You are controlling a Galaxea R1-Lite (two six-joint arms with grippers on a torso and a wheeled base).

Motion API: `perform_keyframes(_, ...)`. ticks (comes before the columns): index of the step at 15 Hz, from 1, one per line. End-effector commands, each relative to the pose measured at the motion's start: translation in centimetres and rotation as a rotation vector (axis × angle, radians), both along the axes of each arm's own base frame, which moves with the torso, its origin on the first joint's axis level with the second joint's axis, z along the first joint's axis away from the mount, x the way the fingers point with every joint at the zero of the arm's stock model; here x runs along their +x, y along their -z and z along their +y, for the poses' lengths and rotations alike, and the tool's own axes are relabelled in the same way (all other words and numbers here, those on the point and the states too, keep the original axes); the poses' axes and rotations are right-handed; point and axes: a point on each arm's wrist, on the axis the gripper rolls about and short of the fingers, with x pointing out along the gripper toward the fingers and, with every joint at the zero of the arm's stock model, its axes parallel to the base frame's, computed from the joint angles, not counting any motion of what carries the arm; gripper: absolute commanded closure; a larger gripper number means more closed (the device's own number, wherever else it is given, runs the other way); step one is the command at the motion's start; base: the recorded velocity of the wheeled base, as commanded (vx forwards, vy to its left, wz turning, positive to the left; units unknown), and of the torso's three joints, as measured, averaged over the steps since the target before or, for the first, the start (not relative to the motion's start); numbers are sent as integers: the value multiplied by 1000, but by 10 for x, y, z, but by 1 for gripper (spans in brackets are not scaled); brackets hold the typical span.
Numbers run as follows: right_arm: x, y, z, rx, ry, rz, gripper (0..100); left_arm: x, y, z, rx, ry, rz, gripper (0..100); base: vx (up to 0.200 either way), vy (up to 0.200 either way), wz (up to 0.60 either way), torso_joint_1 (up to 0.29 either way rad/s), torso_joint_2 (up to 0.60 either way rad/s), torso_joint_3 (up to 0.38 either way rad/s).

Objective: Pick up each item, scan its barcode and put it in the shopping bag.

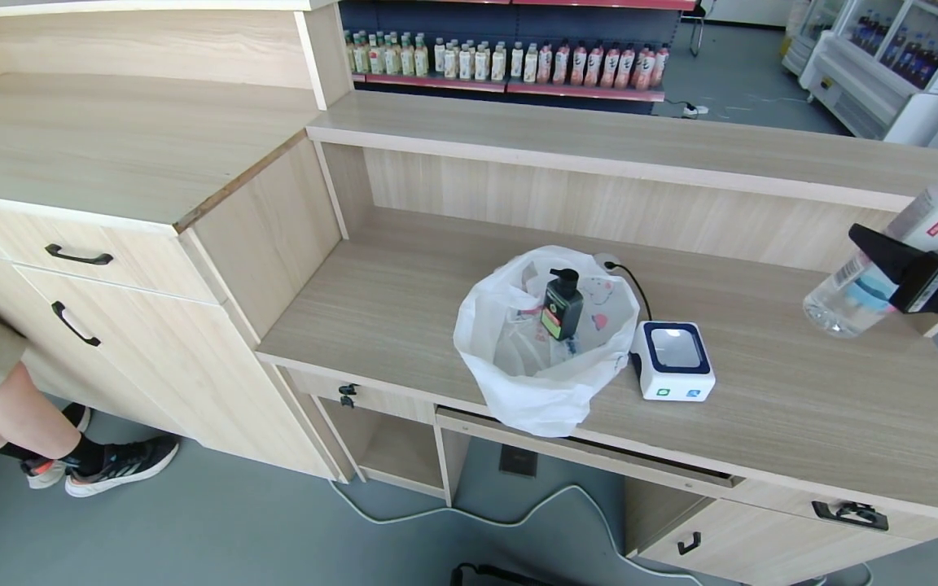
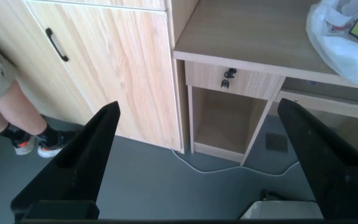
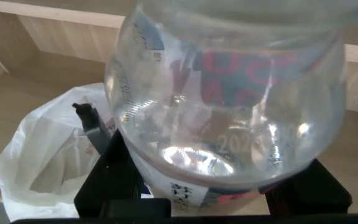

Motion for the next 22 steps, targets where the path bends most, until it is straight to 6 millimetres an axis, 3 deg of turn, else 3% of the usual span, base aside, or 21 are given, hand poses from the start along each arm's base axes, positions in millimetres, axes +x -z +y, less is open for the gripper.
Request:
perform_keyframes(1,34,26,2,26,-29,51,100,0,0,0,0,-1,-1,0,0,0,0,0,0,0)
perform_keyframes(8,40,28,35,34,-151,58,100,0,0,0,0,-1,0,0,0,0,0,0,0,0)
perform_keyframes(22,38,34,65,31,-256,86,100,0,0,0,2,2,2,0,0,0,0,0,0,0)
